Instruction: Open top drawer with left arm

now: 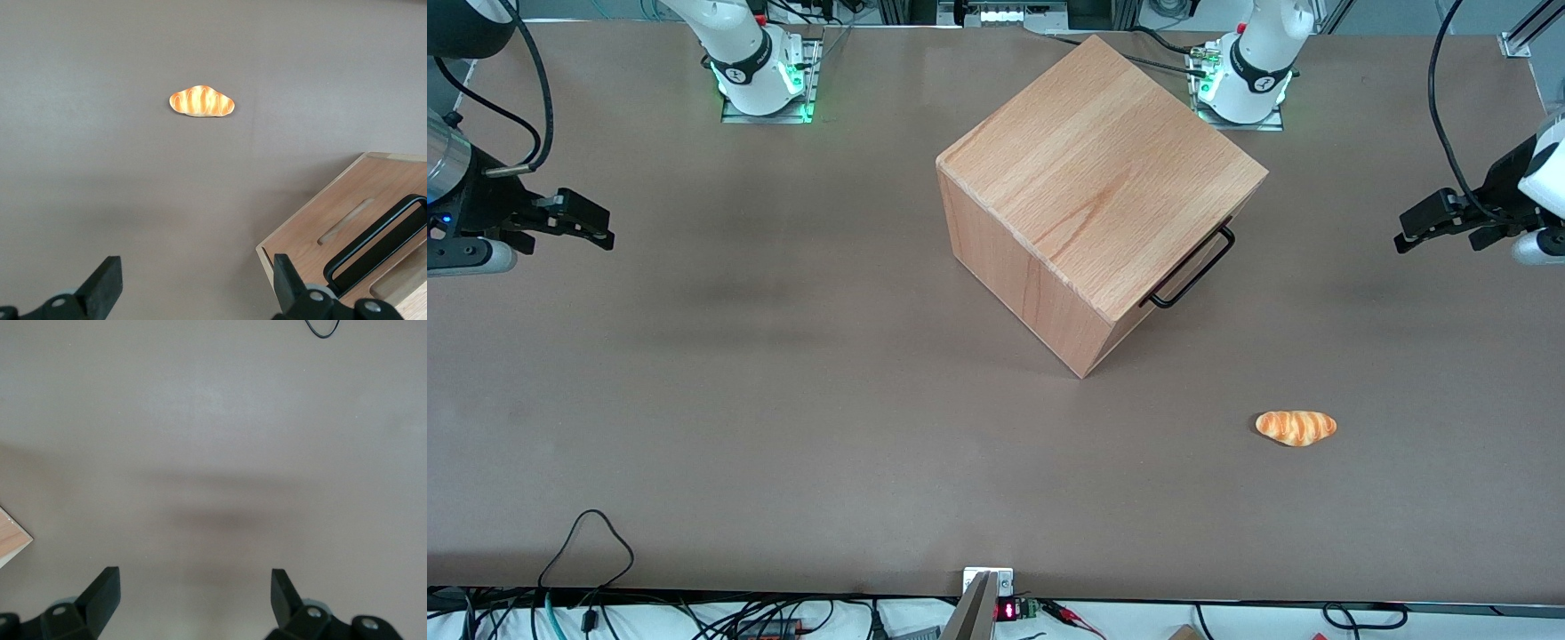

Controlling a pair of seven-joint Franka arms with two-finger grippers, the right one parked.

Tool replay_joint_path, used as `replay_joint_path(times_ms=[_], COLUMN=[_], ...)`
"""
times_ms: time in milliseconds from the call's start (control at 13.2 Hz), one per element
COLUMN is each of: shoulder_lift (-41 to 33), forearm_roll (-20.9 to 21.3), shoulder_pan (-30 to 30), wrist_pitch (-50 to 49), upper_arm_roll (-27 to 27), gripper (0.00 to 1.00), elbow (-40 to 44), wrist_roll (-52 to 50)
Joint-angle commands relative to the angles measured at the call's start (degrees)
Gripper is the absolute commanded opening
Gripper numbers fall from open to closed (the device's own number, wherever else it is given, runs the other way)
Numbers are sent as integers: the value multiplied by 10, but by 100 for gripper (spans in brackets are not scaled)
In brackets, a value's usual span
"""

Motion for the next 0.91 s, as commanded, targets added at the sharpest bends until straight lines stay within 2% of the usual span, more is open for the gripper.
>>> replay_joint_path(times_ms=[0, 830], shoulder_lift=[-1, 5], forearm_roll=[10, 2], shoulder_pan=[-2, -1], wrist_pitch=[-14, -18], upper_arm_roll=[1, -6], gripper=[100, 100], elbow=[9, -2], wrist_roll=[11, 10])
